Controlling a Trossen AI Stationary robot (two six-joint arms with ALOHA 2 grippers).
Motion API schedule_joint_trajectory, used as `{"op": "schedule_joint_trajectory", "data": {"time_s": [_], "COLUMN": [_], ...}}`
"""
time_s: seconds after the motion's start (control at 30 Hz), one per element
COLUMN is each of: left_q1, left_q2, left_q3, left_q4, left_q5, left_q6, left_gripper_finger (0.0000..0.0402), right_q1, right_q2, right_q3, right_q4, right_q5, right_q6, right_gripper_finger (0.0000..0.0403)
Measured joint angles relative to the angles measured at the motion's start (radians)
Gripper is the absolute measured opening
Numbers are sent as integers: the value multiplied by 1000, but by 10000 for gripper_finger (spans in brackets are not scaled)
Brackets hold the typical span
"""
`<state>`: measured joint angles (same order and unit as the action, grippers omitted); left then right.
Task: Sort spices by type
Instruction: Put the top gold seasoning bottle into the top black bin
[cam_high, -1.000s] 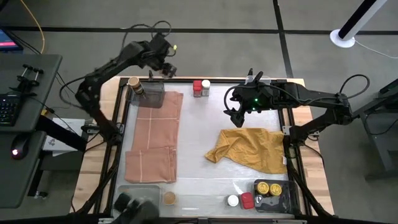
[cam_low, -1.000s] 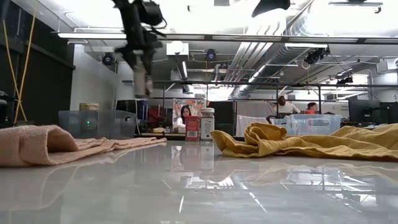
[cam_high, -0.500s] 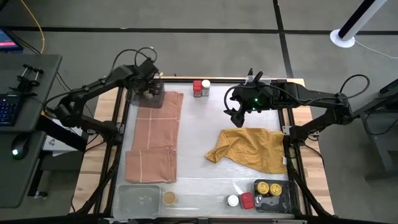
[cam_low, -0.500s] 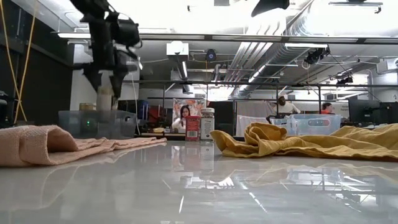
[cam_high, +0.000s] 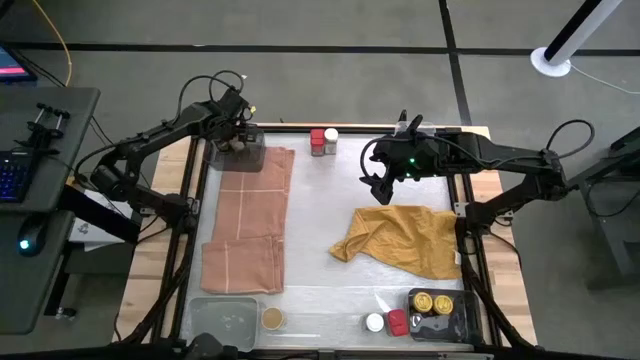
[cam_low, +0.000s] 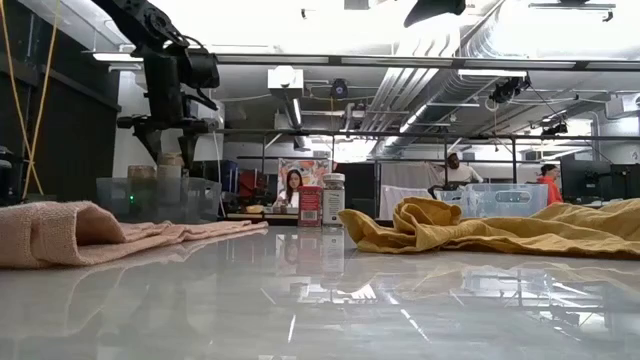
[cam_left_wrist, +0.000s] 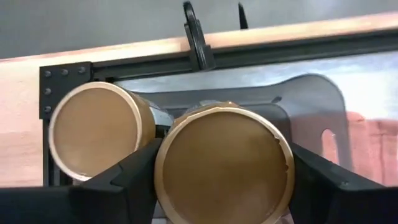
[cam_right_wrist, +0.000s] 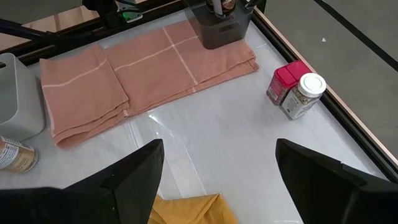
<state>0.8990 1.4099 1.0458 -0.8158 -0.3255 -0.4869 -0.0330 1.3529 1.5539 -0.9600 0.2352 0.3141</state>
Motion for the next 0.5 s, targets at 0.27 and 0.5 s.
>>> {"op": "schedule_joint_trajectory", "data": {"time_s": [0.27, 0.5], "left_q1": [4, 9], "left_q2": [58, 82], "left_q3": [1, 1], "left_q4": [12, 38], "left_q5": [-14, -33], "left_q6": [-7, -7], "left_gripper_finger": [294, 298], "right_q1": [0, 0], "right_q2": [0, 0], "right_q3": [0, 0], "right_q4": [0, 0], "right_q5": [0, 0], "right_q6": [1, 11], "right_gripper_finger": [305, 305]}}
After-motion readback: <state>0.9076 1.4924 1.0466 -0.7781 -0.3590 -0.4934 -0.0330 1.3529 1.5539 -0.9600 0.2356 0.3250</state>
